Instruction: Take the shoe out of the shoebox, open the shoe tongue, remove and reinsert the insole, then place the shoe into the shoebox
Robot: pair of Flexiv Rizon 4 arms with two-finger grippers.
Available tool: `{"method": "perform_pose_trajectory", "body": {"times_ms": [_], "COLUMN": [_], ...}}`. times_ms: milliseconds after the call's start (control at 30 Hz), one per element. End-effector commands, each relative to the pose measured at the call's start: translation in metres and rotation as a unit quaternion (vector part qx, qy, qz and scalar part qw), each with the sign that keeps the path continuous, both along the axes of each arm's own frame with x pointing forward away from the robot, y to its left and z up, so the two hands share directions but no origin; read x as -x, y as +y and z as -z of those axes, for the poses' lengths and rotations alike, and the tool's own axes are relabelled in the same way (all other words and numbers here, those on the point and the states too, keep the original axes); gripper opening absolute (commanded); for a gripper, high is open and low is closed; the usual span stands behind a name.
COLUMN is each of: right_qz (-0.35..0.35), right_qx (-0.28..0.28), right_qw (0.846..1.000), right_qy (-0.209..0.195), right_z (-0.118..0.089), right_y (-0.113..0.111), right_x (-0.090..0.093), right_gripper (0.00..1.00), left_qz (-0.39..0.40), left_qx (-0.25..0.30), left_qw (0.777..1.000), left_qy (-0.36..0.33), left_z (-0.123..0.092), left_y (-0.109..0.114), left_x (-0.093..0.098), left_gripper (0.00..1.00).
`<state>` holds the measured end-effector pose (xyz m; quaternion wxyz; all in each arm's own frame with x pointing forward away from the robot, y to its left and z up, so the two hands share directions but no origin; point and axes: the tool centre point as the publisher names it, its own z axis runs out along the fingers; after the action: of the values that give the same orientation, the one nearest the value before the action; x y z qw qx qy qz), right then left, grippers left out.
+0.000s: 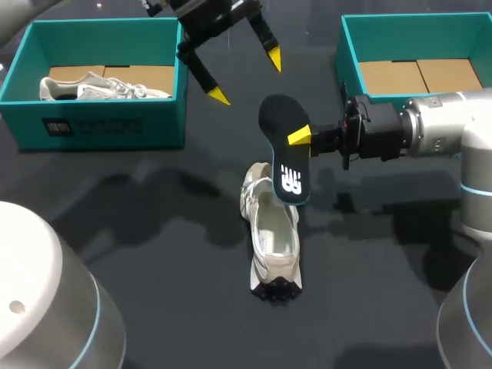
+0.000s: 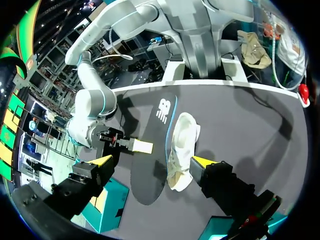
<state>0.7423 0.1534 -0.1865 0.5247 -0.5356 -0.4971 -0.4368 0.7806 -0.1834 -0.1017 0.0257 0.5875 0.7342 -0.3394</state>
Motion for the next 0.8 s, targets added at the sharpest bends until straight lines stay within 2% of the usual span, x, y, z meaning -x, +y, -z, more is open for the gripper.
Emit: {"method": "perform_pose_trajectory", "body": {"times_ms": [33, 167, 267, 700, 800], "right_qz": [0.001, 0.001, 0.001, 0.001, 0.001], "right_qx": [0.001, 0.001, 0.001, 0.001, 0.001], "right_qw": [1.0, 1.0, 1.0, 1.0, 1.0], "right_qy": [0.0, 0.0, 0.0, 0.0, 0.0], "right_z": [0.0, 0.0, 0.0, 0.0, 0.0], "right_y": [0.001, 0.001, 0.001, 0.001, 0.001], "right_x": [0.001, 0.001, 0.001, 0.001, 0.001], "right_gripper": [0.0, 0.0, 0.0, 0.0, 0.0], "left_qz": [-0.047, -0.051, -0.068, -0.068, -0.068], "left_qx": [0.096, 0.177, 0.209, 0.209, 0.232], "left_qw": [0.994, 0.983, 0.975, 0.975, 0.97], "left_qy": [-0.013, -0.023, -0.034, -0.034, -0.018], "left_z": [0.017, 0.029, 0.047, 0.047, 0.054], "left_y": [0.014, 0.023, 0.028, 0.028, 0.033], "left_x": [0.004, 0.015, 0.016, 0.016, 0.013], "left_gripper": [1.0, 1.0, 1.0, 1.0, 1.0]}}
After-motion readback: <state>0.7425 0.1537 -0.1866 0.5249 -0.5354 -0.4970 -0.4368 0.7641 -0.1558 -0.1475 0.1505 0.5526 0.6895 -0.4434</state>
